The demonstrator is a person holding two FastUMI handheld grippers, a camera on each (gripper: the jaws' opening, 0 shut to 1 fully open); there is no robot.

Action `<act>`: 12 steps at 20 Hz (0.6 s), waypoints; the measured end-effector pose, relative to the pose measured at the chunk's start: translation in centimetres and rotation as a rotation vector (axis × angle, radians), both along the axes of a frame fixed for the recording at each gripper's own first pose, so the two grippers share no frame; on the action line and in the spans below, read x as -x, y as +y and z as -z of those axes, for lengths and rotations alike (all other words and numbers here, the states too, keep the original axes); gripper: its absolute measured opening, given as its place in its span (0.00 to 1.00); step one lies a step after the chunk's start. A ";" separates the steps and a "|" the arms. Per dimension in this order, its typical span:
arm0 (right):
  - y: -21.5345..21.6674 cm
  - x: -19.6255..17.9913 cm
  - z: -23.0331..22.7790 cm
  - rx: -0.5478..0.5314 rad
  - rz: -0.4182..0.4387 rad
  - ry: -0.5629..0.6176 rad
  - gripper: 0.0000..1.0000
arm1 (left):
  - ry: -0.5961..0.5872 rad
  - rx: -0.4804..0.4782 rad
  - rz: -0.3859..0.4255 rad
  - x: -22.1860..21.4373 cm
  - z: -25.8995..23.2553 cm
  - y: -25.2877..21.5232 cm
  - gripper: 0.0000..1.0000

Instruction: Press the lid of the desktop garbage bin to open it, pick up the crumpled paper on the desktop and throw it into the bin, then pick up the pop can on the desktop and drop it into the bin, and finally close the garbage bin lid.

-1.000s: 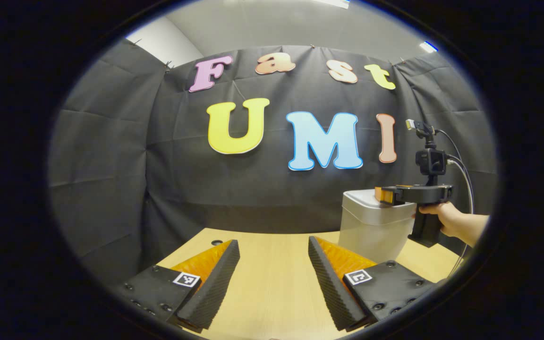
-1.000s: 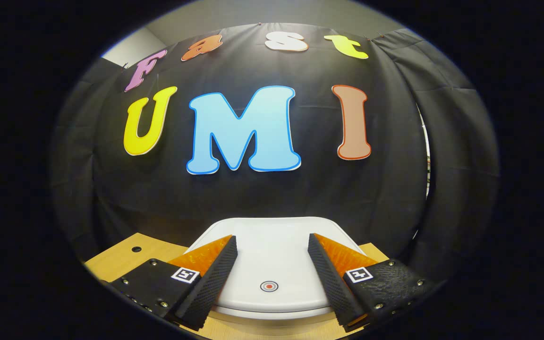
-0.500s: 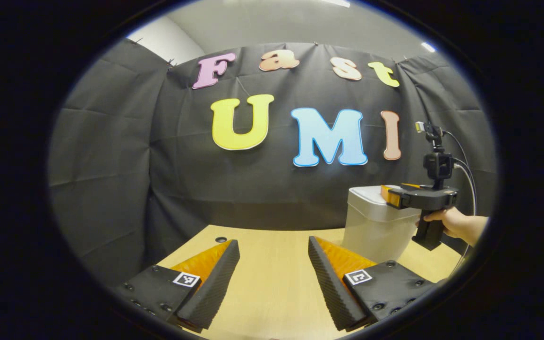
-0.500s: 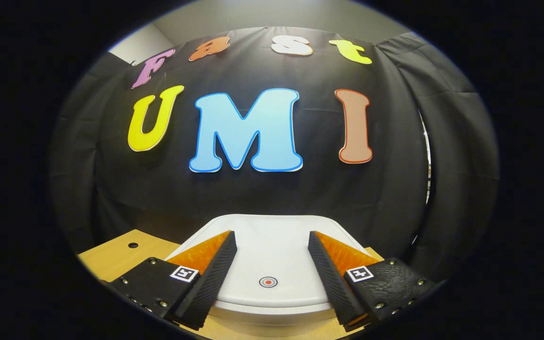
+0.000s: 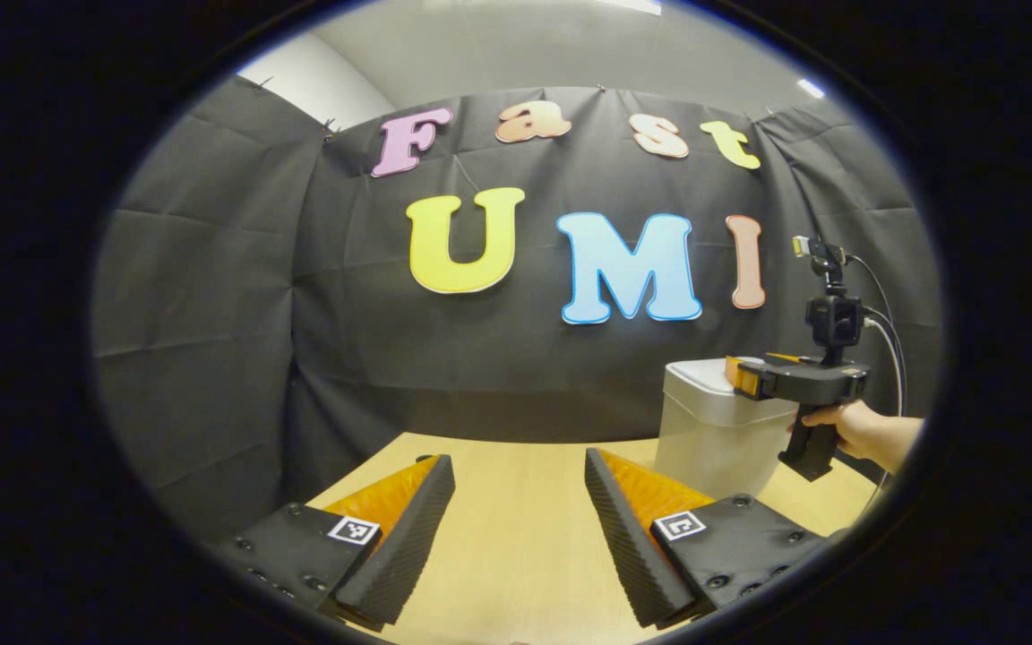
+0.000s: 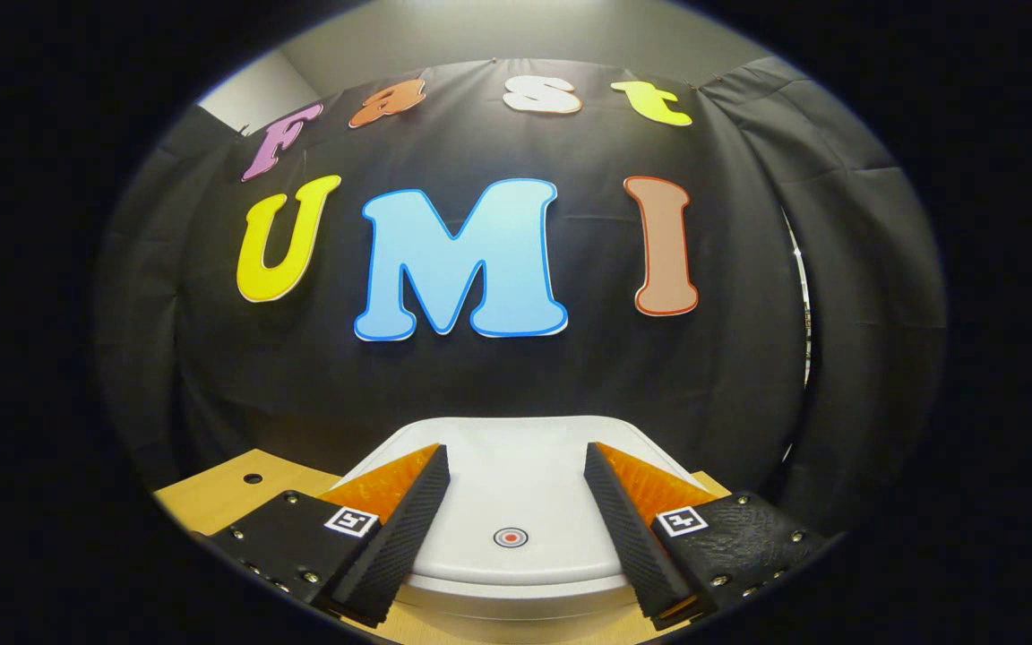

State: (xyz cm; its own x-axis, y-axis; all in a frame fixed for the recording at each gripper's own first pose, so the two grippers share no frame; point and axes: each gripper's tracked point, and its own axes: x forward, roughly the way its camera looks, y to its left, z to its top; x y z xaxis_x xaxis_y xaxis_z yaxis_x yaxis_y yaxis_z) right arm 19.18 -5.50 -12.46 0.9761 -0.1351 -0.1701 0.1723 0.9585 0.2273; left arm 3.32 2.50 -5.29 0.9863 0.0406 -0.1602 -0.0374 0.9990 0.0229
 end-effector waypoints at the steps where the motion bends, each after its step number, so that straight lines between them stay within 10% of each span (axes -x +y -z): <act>1: 0.0 0.1 0.0 -0.001 0.005 0.011 0.97 | 0.000 -0.002 -0.006 0.1 -0.1 -0.1 0.96; 12: 1.2 5.9 -1.9 0.039 -0.074 0.082 0.96 | 0.014 -0.032 -0.092 1.3 0.1 -1.2 0.96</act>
State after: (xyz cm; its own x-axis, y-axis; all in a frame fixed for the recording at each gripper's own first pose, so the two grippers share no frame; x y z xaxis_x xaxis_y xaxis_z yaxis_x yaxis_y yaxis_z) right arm 13.24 -4.28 -10.55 0.9667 -0.0713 -0.2457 0.1172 0.9771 0.1778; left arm 2.07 1.34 -5.43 0.9757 0.1363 -0.1714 -0.1284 0.9901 0.0564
